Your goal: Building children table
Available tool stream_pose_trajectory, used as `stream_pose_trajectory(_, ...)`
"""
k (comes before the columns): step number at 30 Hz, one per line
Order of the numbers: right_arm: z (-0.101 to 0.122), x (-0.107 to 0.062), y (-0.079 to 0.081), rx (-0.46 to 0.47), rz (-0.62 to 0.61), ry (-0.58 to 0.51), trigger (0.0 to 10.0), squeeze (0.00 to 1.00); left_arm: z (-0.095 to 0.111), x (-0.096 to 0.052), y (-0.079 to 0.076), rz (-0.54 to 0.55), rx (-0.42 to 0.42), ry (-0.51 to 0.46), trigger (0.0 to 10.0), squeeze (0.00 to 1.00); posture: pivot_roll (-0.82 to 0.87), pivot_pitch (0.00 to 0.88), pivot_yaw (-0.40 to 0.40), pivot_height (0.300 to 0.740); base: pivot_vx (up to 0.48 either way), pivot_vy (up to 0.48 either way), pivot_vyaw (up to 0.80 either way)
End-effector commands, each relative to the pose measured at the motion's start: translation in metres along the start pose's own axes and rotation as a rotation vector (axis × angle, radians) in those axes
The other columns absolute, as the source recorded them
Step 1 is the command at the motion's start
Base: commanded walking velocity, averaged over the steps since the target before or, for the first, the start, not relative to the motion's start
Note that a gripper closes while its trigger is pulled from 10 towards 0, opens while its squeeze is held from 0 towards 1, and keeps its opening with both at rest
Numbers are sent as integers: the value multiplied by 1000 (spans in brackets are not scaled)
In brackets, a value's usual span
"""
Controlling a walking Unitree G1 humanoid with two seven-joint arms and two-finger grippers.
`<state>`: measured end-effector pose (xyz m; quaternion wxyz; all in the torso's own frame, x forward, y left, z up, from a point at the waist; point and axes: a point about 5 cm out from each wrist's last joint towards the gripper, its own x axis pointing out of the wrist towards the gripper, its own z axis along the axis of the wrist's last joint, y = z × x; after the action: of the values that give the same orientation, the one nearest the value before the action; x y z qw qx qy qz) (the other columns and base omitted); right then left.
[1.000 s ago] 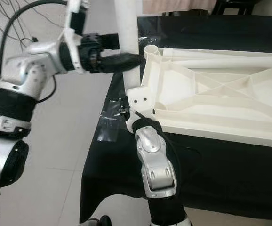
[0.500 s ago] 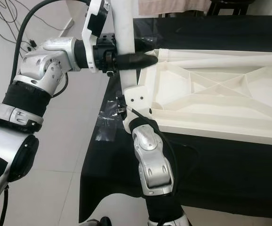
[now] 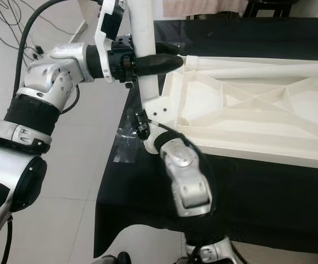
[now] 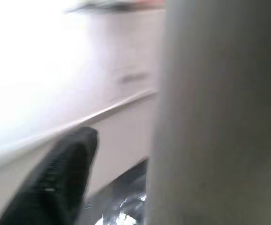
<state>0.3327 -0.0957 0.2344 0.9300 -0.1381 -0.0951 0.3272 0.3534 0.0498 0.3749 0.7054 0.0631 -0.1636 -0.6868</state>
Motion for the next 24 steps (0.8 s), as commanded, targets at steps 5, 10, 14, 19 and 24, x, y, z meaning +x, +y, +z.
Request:
stream_pose_trajectory(5,17,2,-28,-137,463,28,10000,0,6,14,-11,-129,26,-15,0,0,-88,171,92,740,0,0,0)
stream_pose_trajectory(10,20,9,-36,-98,503,30,10000,0,5,15,-13,-140,26,-16,0,0,-85,170,95,740,0,0,0)
stream_pose_trajectory(14,20,18,-40,-62,509,31,10000,0,4,16,-15,-156,28,-11,0,0,-78,171,96,740,0,0,0)
stream_pose_trajectory(19,16,23,-42,-25,529,32,0,0,3,17,-16,-168,31,-9,0,0,-75,173,97,740,0,0,0)
stream_pose_trajectory(24,3,23,-41,35,583,37,0,0,2,19,-18,-183,37,-8,0,0,-76,174,95,740,0,0,0)
